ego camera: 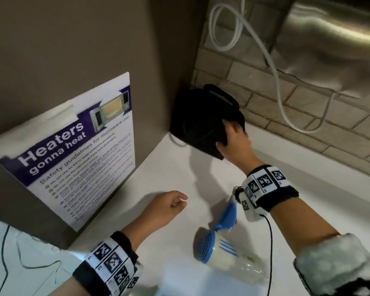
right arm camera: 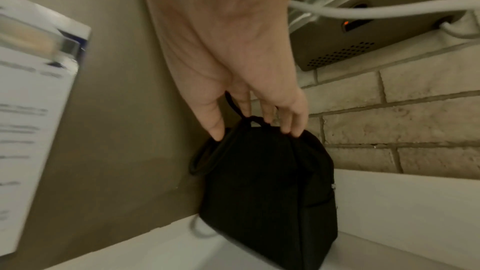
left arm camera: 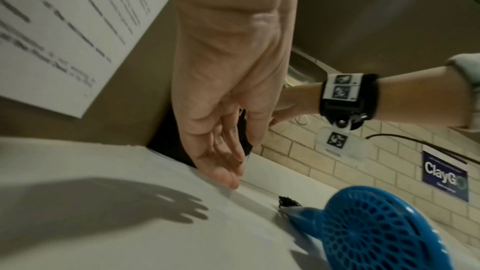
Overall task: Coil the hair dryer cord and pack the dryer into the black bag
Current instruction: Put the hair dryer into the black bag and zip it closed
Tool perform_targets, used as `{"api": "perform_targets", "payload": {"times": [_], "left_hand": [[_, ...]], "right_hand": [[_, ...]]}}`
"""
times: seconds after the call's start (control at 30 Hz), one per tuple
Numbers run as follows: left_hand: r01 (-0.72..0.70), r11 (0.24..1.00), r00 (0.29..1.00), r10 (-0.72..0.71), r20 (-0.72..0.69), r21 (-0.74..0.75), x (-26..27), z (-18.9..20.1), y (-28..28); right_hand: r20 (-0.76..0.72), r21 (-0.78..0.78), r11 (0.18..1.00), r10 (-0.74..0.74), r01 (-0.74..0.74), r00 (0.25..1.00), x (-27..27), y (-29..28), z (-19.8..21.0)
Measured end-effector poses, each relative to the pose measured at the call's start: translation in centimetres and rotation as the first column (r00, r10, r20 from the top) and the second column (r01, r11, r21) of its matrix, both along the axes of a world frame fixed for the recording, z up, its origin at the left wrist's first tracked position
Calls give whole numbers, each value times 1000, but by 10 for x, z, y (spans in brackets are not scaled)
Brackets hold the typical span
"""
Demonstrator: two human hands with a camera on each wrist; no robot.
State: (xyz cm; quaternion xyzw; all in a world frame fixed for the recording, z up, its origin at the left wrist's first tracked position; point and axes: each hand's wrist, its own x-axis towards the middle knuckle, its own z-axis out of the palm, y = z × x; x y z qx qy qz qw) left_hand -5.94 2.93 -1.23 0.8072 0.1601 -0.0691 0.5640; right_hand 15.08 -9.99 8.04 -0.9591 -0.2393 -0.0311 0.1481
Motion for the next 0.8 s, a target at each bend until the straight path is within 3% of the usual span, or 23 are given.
{"api": "perform_targets", "payload": {"times": [0.07,0.2,0.3,0.47,0.57,0.7,0.8], "left_hand": [[-44,996,998,41,44,76,-3,5,8],[-98,980,991,81,107,171,-9,13,22],[-132,969,983,102,150,207,-13,17,26],[-222,943,943,143,300,249,-16,44,28],[-307,919,894,189,407,247,-17,66,27],[-364,891,822,170,544,272,-23,93,20],[-366,849,795,72,603,381,-28,104,23]], "right_hand": [[10,-58,996,-69,69,998,15,7,1],[2,-18,996,-85,85,996,32,10,-13],[100,-1,999,-45,45,994,32,4,-17],[205,171,985,3,-39,979,13,-15,-6],[228,253,951,117,-175,966,-10,-27,-1],[161,379,878,249,-293,955,-44,-36,-2],[31,448,830,359,-334,933,-64,-36,-7]]}}
